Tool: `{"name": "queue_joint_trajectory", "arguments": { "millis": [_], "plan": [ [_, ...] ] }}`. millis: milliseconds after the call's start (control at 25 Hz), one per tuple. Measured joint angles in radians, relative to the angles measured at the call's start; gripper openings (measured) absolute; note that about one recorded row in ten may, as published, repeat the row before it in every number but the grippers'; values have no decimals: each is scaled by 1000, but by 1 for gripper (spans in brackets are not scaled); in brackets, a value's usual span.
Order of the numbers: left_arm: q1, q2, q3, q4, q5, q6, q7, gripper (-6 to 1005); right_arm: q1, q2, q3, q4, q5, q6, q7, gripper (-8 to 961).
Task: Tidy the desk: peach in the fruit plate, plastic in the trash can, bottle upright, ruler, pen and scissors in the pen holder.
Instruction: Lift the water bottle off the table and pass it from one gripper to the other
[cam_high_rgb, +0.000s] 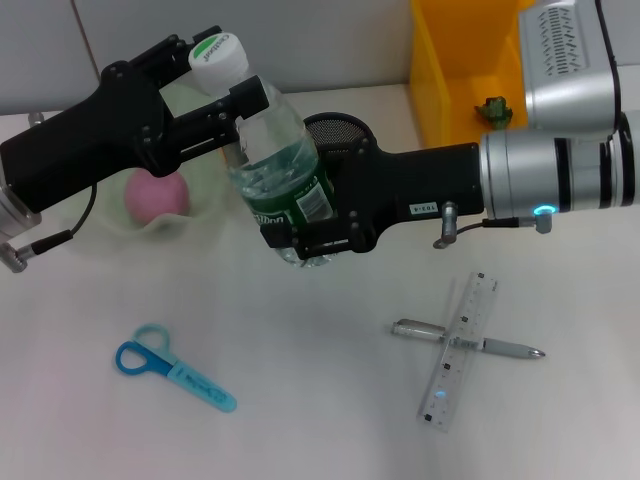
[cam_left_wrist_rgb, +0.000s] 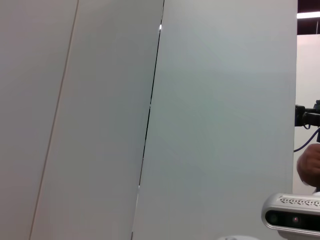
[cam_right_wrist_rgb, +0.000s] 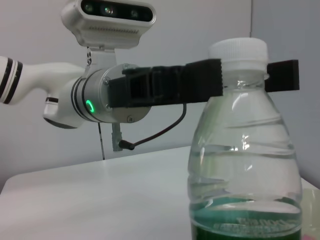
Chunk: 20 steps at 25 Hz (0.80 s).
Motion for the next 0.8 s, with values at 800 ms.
{"name": "queue_joint_trajectory", "arguments": {
  "millis": [800],
  "plan": [
    [-12,-1,-18,14,53,0,-44,641,12,0,8,3,-13,3,-1,743]
  ]
}}
